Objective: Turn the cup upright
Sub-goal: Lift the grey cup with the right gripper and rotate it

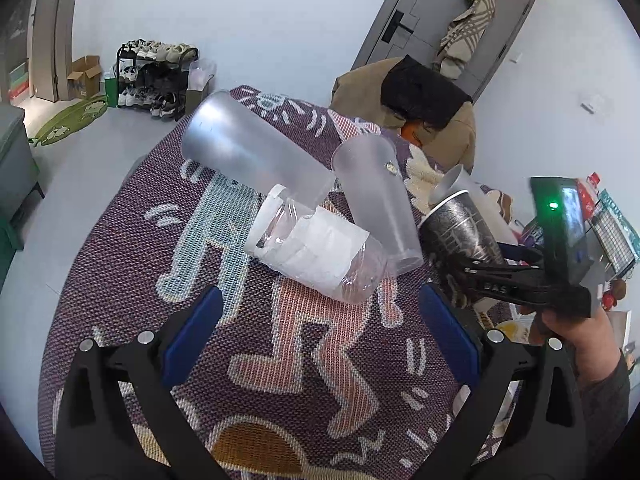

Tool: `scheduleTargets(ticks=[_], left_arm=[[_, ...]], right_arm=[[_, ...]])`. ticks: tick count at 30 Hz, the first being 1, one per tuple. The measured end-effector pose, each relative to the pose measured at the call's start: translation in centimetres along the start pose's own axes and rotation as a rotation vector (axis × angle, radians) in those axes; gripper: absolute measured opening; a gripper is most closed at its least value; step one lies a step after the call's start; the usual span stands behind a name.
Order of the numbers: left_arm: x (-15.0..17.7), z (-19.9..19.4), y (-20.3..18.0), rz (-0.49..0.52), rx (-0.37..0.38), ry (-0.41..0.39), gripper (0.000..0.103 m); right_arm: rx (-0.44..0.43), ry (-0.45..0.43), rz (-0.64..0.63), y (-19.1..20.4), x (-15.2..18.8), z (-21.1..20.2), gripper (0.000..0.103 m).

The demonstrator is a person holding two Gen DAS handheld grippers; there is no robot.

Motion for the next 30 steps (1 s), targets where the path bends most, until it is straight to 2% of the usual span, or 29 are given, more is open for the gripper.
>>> scheduleTargets(ticks=[5, 12, 20, 25, 30], left_arm=[[0.1, -1.8, -0.3, -0.002, 0.020, -0.024, 0.098], [0.8, -4.8, -1.3, 0.013, 0.060, -0.063, 0.098], [2.1, -8.8, -2.1, 0.049, 0.104, -0.097, 0.098], [3.1, -10.7, -2.5, 0.100, 0.118, -0.113, 0.098], [4.2, -11.8, -2.9, 0.133, 0.158, -0.095, 0.098]], right_arm=[[-0.050, -0.074, 0.046, -0.5, 0.7, -4.5, 0.073], [-0.188, -0.159, 0.139, 0.6, 3.8, -10.9, 0.073], [-0.338, -0.206, 0.291, 2.1, 8.5, -15.8, 0.073], [-0.362, -0.228, 0.390, 2.6, 12.2, -18.2, 0.073], [-0.481, -0.217, 0.512, 3.0, 15.7, -19.4, 0.073]])
Point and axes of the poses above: each gripper's, at about its wrist camera, not at the fingertips, and z roughly the way its jaws point, y to its left, x to its underside, the point moved 10 cm from there along z, roughly the way its jaws point, and after that the axes turned 8 degrees about z, right-handed, at the moved point
